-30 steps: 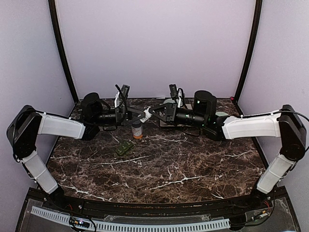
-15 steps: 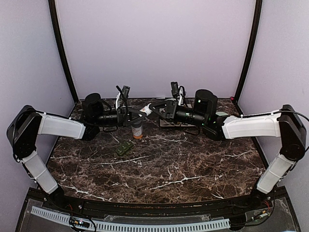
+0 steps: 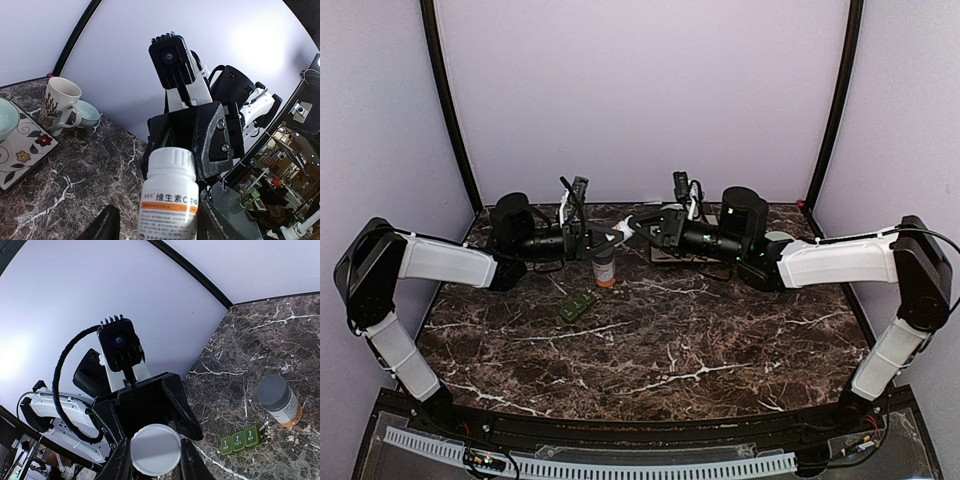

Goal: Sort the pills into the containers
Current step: Place the pill bottle at the center of the board, then pick up the pill bottle from the center of the board.

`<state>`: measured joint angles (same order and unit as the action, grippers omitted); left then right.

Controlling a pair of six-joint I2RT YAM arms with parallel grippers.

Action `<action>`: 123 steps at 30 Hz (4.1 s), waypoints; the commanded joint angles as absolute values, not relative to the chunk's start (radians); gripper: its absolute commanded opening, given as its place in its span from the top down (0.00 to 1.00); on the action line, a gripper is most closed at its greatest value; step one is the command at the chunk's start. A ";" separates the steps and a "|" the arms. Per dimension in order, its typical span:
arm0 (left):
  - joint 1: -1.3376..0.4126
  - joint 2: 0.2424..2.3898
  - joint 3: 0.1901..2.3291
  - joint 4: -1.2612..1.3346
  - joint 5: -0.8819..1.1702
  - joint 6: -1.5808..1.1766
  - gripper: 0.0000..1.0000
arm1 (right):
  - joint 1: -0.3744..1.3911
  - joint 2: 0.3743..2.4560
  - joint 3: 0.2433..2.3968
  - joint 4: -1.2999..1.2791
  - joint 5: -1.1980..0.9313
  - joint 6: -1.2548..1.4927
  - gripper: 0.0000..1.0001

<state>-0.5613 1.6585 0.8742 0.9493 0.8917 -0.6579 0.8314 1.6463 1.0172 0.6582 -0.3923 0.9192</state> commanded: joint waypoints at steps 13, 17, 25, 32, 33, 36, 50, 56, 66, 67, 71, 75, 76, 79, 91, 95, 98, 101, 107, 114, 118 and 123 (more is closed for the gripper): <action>-0.569 1.435 0.756 0.747 0.404 -0.444 0.12 | 0.836 1.562 1.043 0.429 -0.264 0.695 1.00; -0.569 1.402 0.726 0.709 0.295 -0.418 0.11 | 0.837 1.547 1.054 0.266 -0.160 0.610 1.00; -0.569 1.372 0.661 0.658 0.137 -0.372 0.11 | 0.815 1.534 1.024 -0.027 0.175 0.505 1.00; -0.568 1.385 0.629 0.657 0.071 -0.348 0.11 | 0.760 1.517 0.938 -0.131 0.335 0.518 1.00; -0.569 1.388 0.625 0.658 0.063 -0.345 0.11 | 0.755 1.515 0.925 -0.142 0.350 0.521 1.00; -0.569 1.397 0.620 0.658 0.043 -0.338 0.11 | 0.742 1.513 0.895 -0.170 0.403 0.529 1.00; -0.569 1.414 0.604 0.677 0.028 -0.329 0.11 | 0.700 1.528 0.818 -0.174 0.457 0.567 0.91; -0.568 1.407 0.595 0.686 0.026 -0.334 0.11 | 0.700 1.546 0.792 -0.145 0.426 0.588 0.84; -0.568 1.395 0.587 0.687 0.022 -0.339 0.11 | 0.699 1.530 0.764 -0.132 0.411 0.601 0.69; -0.569 1.394 0.587 0.687 0.022 -0.340 0.11 | 0.699 1.526 0.763 -0.132 0.408 0.602 0.67; -0.569 1.388 0.583 0.686 0.022 -0.342 0.11 | 0.700 1.505 0.750 -0.132 0.406 0.609 0.60; -0.569 1.384 0.580 0.684 0.020 -0.344 0.11 | 0.699 1.492 0.744 -0.129 0.396 0.614 0.57; -0.568 1.382 0.579 0.684 0.019 -0.344 0.11 | 0.701 1.489 0.742 -0.128 0.393 0.614 0.55; -0.568 1.374 0.576 0.679 0.009 -0.342 0.11 | 0.706 1.475 0.744 -0.133 0.395 0.614 0.53; -0.569 1.394 0.649 0.578 0.002 -0.294 0.10 | 0.781 1.384 0.869 -0.254 0.492 0.580 0.50; -0.569 1.430 0.728 0.487 0.071 -0.200 0.08 | 0.802 1.376 0.923 -0.281 0.518 0.556 0.50; -0.569 1.458 0.776 0.440 0.115 -0.145 0.07 | 0.815 1.384 0.961 -0.286 0.518 0.537 0.50; -0.569 1.511 0.830 0.388 0.149 -0.100 0.06 | 0.827 1.406 0.997 -0.289 0.517 0.523 0.49; -0.569 1.616 0.901 0.332 0.160 -0.055 0.04 | 0.841 1.427 1.028 -0.274 0.506 0.510 0.49; -0.569 1.708 0.959 0.319 0.155 -0.019 0.04 | 0.844 1.443 1.046 -0.259 0.492 0.499 0.49; -0.569 1.750 1.001 0.317 0.149 -0.012 0.04 | 0.844 1.456 1.055 -0.253 0.485 0.493 0.49; -0.569 1.795 1.043 0.315 0.139 -0.005 0.04 | 0.845 1.467 1.064 -0.253 0.483 0.486 0.49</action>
<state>-0.5655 1.7733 0.9977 0.3298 0.1417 -0.0284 0.8375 1.4551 1.0306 -0.2848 0.4866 0.5011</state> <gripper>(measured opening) 0.960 0.511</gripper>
